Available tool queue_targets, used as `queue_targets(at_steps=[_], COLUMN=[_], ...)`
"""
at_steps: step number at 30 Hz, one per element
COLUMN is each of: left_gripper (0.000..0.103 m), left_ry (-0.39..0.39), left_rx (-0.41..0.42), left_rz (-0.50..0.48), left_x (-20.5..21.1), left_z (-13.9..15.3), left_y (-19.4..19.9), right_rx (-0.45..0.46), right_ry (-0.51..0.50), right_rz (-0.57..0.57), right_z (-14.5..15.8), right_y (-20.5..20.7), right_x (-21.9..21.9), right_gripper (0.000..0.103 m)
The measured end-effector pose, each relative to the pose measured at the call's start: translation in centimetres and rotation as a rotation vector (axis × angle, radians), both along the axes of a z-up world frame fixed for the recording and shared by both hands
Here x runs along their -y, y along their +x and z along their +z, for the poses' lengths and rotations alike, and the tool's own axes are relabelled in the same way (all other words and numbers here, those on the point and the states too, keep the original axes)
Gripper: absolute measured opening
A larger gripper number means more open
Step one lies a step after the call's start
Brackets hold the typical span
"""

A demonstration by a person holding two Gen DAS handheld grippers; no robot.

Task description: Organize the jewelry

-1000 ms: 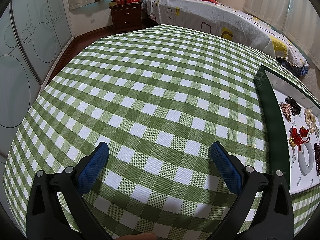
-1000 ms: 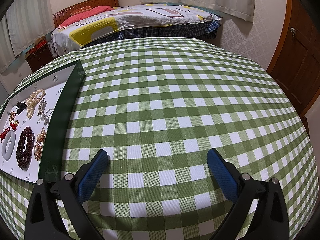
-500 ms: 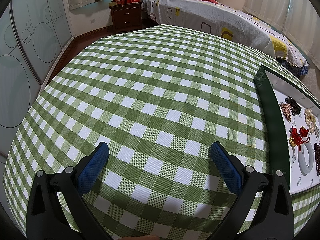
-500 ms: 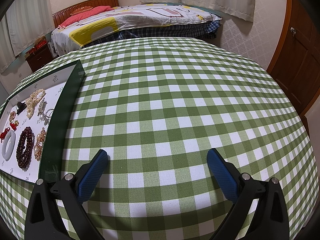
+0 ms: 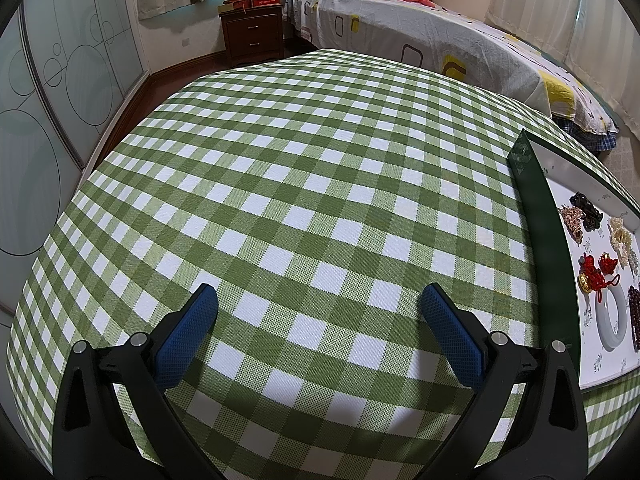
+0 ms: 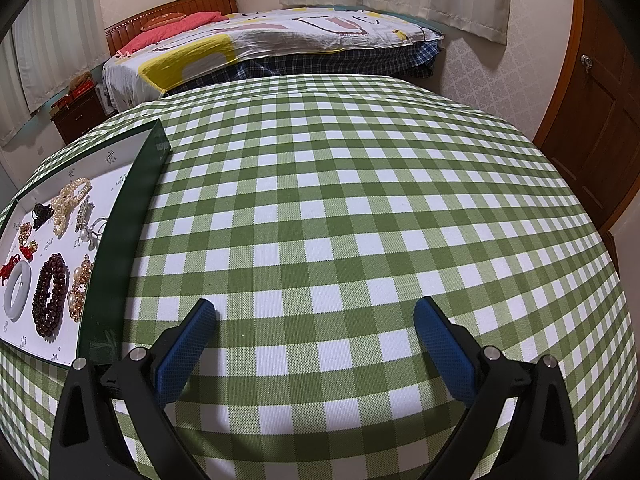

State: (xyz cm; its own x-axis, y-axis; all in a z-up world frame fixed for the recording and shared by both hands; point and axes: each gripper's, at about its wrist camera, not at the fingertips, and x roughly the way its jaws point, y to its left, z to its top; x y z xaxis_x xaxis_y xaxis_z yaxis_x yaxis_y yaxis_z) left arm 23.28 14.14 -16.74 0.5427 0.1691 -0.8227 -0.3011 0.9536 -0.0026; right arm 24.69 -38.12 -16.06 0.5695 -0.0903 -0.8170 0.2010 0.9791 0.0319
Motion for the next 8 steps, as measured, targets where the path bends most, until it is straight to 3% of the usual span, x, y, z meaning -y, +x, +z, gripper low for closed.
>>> queue_targets(at_steps=[8], left_gripper=[0.099], left_ry=[0.0], left_rx=[0.0], left_rz=[0.0], left_x=[-0.01], left_z=[0.0], left_y=[0.01], right_rx=[0.0], right_ry=[0.0], right_rz=[0.0], right_z=[-0.02], right_y=[0.02], right_x=[0.02], right_gripper=[0.098])
